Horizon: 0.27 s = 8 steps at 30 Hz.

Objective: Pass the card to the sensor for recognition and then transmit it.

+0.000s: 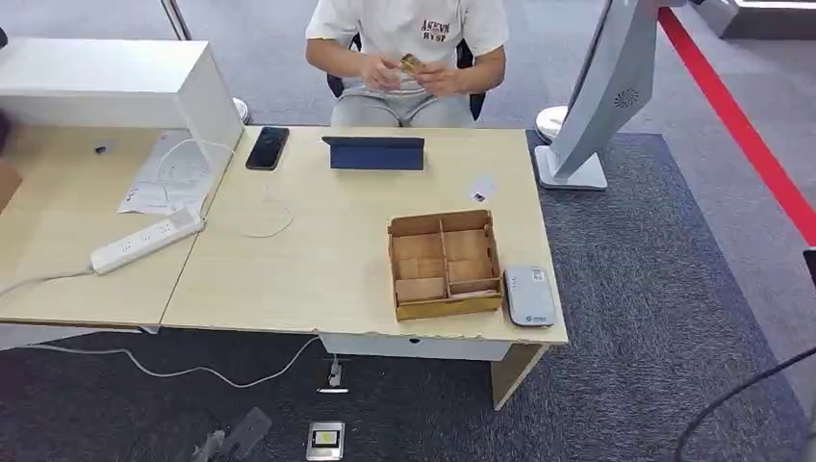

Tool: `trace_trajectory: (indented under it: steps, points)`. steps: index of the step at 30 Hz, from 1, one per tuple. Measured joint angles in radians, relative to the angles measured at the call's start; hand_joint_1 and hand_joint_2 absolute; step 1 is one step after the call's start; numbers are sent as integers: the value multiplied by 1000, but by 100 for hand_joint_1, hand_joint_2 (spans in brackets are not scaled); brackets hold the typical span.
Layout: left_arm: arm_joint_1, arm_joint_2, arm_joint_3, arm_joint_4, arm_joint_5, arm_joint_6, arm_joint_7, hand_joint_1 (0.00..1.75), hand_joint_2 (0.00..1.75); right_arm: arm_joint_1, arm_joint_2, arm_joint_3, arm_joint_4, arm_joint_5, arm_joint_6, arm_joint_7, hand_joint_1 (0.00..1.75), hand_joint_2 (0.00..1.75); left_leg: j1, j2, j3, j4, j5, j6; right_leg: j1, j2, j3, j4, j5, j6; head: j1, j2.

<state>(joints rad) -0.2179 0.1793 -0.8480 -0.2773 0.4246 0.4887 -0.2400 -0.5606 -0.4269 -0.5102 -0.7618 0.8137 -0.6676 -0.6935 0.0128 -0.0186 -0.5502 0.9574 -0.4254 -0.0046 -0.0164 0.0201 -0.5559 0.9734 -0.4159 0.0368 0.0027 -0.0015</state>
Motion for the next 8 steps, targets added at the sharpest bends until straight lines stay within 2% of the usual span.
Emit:
trace_trajectory:
  steps: [5, 7, 8]
  points:
    - [7, -2, 11, 0, 10, 7, -5, 0, 0, 84, 10, -166, 1, 13, 0, -1, 0, 175, 0, 1, 0, 0, 0, 0, 0, 0, 0, 1, -1, -1, 0, 0]
    - [11, -4, 22, 0, 10, 8, -5, 0, 0, 111, 20, -217, 7, 15, 0, -1, 0, 175, 0, 0, 0, 0, 0, 0, 0, 0, 0, 1, -1, -1, 0, 0]
    - [11, -4, 23, 0, 10, 8, -5, 0, 0, 114, 20, -217, 7, 15, 0, -1, 0, 175, 0, 0, 0, 0, 0, 0, 0, 0, 0, 1, -1, -1, 0, 0]
